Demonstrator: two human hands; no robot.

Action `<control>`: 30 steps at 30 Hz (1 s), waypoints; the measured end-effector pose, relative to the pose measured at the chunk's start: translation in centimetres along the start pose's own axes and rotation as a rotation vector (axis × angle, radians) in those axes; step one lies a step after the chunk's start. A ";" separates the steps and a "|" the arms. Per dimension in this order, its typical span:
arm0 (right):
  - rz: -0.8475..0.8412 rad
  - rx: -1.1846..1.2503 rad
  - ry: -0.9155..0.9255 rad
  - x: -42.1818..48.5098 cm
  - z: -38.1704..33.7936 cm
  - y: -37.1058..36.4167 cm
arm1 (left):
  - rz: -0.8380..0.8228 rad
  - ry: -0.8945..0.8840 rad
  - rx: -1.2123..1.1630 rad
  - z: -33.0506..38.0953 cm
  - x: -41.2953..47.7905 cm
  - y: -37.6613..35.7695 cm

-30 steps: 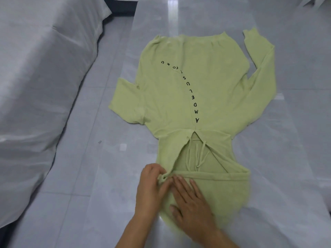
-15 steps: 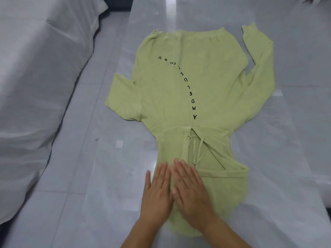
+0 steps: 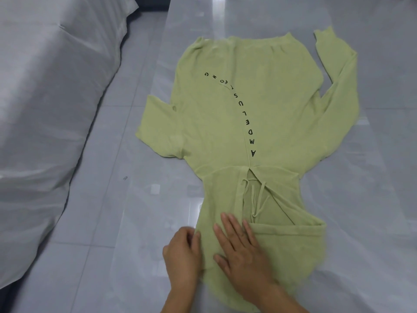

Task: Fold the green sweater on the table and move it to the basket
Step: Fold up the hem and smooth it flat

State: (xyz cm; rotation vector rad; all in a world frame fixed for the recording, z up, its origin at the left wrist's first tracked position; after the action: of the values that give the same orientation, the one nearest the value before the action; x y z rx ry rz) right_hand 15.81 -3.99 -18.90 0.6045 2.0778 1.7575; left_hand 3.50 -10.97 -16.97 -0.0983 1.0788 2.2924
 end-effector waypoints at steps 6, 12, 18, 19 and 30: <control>0.071 0.020 0.032 0.4 -0.9 0.3 | 0.116 -0.245 0.220 2.5 1.1 1.5; 0.033 0.001 0.067 0.7 -1.3 -0.4 | -0.126 -0.189 0.093 6.3 8.0 -2.0; 0.055 -0.007 0.098 0.3 -1.3 -0.8 | -0.126 -0.094 -0.020 6.1 10.4 -2.3; 0.048 -0.022 0.106 0.3 -1.3 -0.8 | -0.117 -0.124 0.029 6.1 10.5 -2.1; 0.000 -0.059 0.139 0.4 -1.4 -0.6 | -0.227 -0.895 0.524 3.7 8.0 -5.2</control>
State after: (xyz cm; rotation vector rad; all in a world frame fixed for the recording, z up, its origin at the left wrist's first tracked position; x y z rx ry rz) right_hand 14.74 -5.02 -19.28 0.4772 2.1075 1.9028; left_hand 0.44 -1.88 -20.50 0.8745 1.0354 1.4928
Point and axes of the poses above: each hand's wrist, its own x-axis towards the middle knuckle, its own y-axis out of the back of the hand, z = x × y, the point moved 4 cm from there along x, towards the middle knuckle, and after that the axes turned 6 degrees about -x, right-handed, at the moved point
